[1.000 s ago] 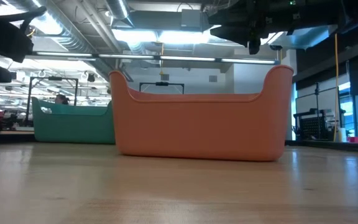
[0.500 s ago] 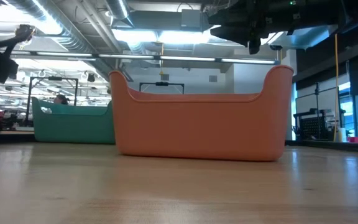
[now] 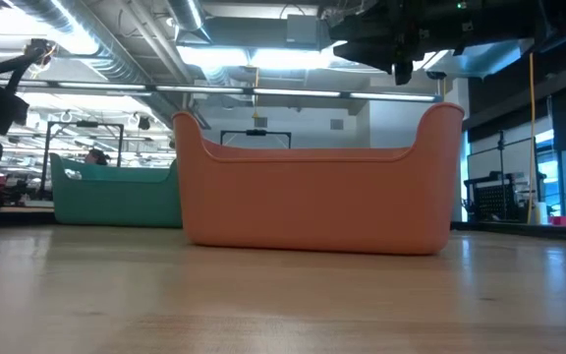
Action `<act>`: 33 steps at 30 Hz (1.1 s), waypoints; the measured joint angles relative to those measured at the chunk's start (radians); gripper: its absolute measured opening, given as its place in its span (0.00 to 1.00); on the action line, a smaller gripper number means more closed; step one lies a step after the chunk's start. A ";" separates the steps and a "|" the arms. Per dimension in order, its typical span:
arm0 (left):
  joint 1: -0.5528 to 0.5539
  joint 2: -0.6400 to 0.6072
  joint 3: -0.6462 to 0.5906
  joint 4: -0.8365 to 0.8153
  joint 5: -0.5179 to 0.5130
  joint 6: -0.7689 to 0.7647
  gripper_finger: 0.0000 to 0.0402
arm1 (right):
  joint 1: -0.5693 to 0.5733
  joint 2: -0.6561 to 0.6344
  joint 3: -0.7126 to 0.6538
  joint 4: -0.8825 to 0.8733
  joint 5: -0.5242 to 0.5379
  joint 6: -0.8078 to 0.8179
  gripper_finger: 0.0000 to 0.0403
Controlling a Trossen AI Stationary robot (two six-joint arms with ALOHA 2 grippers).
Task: Sort silverware by color (type)
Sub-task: Put the white fork into the green bin
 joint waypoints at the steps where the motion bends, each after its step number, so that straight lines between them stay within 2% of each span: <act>1: 0.004 0.002 0.006 -0.004 -0.001 0.007 0.06 | 0.000 0.000 0.000 0.000 0.000 0.000 0.40; 5: 0.017 0.006 0.064 -0.021 -0.016 0.056 0.06 | 0.000 0.000 0.000 0.000 0.001 0.008 0.40; 11: 0.032 0.006 0.212 -0.188 -0.079 0.137 0.10 | 0.000 0.000 0.000 -0.001 -0.008 0.018 0.40; 20: 0.093 0.003 0.475 -0.516 -0.328 0.312 0.09 | 0.000 0.000 0.000 -0.008 -0.010 -0.004 0.40; 24: 0.169 -0.035 0.523 -0.540 -0.397 0.399 0.09 | 0.000 0.000 0.000 -0.007 -0.011 0.008 0.40; 33: 0.431 -0.170 0.525 -0.541 -0.471 0.565 0.09 | 0.000 0.000 -0.001 -0.027 -0.008 -0.017 0.40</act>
